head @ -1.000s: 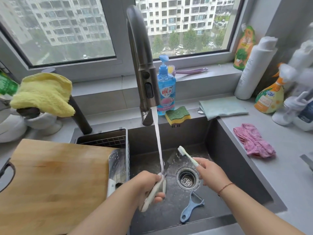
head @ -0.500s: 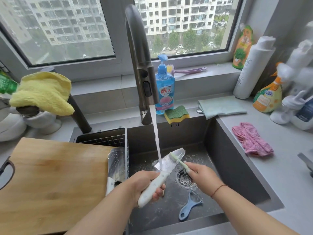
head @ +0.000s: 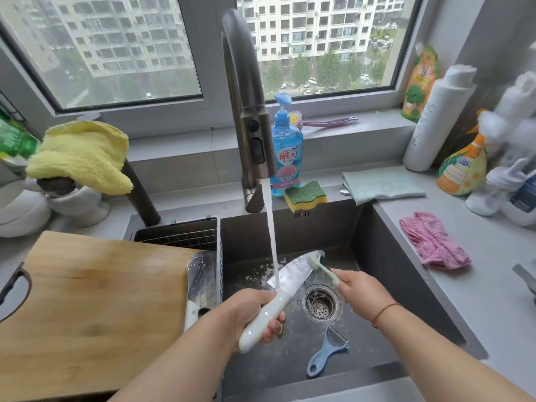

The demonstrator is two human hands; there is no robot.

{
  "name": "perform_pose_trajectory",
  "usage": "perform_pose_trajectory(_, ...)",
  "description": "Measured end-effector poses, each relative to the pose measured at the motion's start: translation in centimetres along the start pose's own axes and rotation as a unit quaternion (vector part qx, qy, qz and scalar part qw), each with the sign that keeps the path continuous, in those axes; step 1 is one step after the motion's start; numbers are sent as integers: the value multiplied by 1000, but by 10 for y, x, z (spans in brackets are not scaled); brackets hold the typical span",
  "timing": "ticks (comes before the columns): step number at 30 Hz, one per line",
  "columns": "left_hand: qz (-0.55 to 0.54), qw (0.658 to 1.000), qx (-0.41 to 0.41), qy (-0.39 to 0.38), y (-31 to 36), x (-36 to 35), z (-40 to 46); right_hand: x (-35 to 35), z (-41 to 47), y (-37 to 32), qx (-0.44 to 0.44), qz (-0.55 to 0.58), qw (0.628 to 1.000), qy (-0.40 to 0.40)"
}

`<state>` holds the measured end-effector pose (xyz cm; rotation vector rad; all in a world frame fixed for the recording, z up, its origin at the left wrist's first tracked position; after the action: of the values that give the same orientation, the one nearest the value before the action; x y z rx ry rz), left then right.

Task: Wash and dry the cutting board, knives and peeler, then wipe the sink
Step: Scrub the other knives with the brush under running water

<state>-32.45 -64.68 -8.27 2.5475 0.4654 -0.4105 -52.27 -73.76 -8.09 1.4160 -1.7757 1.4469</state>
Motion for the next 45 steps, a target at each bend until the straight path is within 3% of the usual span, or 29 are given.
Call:
perform_pose_trajectory(4,8,1000,-3,15,1,7,4,-17,-21,-21,56,67,995,-55)
perform_pose_trajectory(7,6,1000,-1,11,0,8,5,-19,-22,-35,85,50,993,-61)
perform_pose_trajectory(14,0,1000,17,-9,-1,1,3,-5,14,4,-11,24,1000,-4)
perform_pose_trajectory(20,7,1000,15,-1,1,9,3,-21,-13,-35,72,137,983,-97)
perform_pose_trajectory(27,19,1000,0,-9,5,7,0,-5,10,-12,2,103,995,0)
perform_pose_trajectory(33,20,1000,6,-4,4,9,4,-19,-18,-48,77,155,980,-102)
perform_pose_trajectory(40,27,999,-13,-12,10,8,1,-2,7,-19,-4,112,994,-4)
perform_pose_trajectory(45,34,999,-6,-8,10,10,3,-7,-13,-40,54,178,976,-117)
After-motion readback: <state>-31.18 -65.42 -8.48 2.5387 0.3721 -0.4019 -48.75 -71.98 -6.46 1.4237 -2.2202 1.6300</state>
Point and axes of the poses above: each hand's wrist, its own z-axis towards the middle knuckle, its own x-axis out of the back of the hand, y = z × x, the point moved 5 cm from there along z, towards the middle knuckle, and after that the axes turned 9 degrees about -z, right-handed, at the moved point
